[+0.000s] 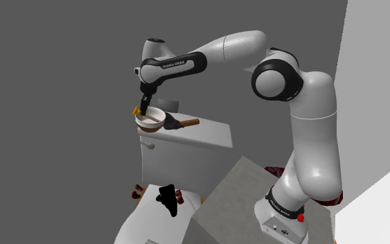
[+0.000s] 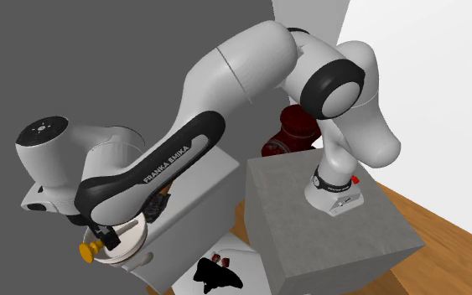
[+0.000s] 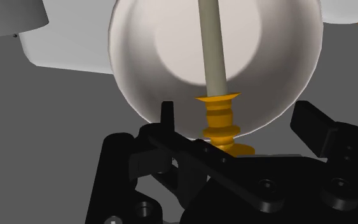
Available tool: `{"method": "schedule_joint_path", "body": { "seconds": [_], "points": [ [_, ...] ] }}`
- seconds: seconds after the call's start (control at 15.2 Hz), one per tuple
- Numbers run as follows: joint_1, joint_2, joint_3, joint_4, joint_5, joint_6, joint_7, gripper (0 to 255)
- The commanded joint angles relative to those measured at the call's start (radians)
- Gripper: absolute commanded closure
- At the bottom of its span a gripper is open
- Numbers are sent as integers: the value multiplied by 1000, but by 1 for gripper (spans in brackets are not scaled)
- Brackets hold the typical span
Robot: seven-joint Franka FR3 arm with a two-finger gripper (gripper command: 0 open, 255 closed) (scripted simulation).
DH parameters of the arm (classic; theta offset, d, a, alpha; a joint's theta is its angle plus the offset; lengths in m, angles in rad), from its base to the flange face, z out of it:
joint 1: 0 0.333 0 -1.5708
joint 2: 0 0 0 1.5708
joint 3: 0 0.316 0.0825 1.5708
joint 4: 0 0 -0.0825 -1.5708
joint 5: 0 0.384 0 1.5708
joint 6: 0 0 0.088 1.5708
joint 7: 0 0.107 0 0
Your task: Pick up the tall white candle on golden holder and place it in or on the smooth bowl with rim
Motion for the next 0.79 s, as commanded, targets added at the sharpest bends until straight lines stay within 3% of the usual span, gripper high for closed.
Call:
{"method": "schedule_joint_path", "body": {
  "seconds": [0.0,0.26,0.73],
  "points": [
    [0,0,0,0,0,0,0,0],
    [4,-63,-5,30,-9,-93,5,0],
    [4,-63,-5,30,-9,-93,5,0]
  ]
}}
